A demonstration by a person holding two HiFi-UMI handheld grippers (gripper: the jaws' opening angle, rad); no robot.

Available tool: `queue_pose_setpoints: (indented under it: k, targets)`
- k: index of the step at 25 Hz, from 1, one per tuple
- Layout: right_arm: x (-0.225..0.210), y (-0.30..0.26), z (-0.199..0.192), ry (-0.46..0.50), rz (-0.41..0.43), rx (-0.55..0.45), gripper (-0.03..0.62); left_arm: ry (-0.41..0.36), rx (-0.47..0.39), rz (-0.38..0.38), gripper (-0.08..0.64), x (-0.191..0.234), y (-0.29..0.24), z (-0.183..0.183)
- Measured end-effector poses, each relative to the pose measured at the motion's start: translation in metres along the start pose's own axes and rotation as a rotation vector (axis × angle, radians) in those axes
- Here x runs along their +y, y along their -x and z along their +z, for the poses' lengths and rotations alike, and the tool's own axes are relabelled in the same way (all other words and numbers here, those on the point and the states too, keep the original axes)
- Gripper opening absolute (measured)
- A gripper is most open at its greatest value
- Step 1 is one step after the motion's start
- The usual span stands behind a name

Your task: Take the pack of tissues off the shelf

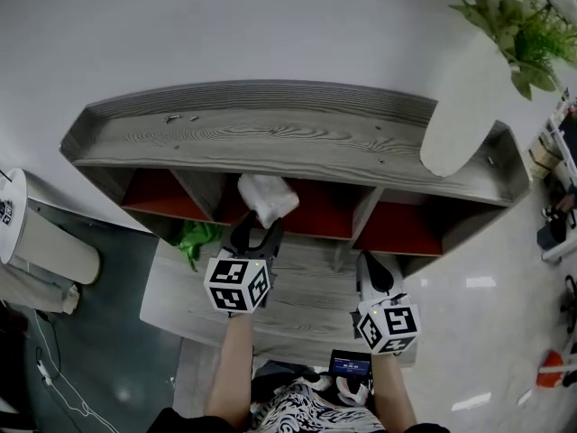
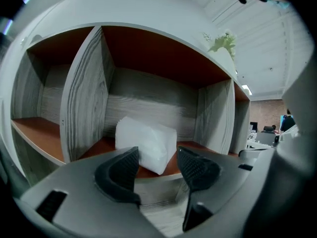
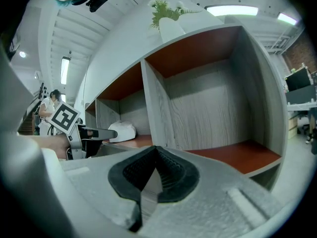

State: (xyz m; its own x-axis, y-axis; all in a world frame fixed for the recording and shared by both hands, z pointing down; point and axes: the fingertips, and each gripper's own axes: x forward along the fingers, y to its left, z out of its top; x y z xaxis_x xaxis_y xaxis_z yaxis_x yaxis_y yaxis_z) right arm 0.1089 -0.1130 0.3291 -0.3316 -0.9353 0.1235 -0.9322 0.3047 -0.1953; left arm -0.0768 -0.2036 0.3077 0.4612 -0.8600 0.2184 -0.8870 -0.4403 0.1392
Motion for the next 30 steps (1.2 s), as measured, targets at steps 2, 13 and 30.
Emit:
queue_pose_setpoints:
  k: [2, 13, 30]
  targets:
    - [-0.004, -0.004, 0.000, -0.005, -0.002, 0.001, 0.005, 0.003, -0.001, 0.020, 0.227, 0.004, -0.004, 0.001]
    - [-0.016, -0.013, -0.003, -0.032, -0.011, -0.005, 0.005, -0.034, -0.018, 0.112, 0.137, 0.022, -0.006, 0.005]
    - [-0.017, -0.005, -0.005, -0.028, -0.022, -0.008, 0.005, -0.018, -0.048, 0.083, 0.068, 0.021, 0.005, 0.008]
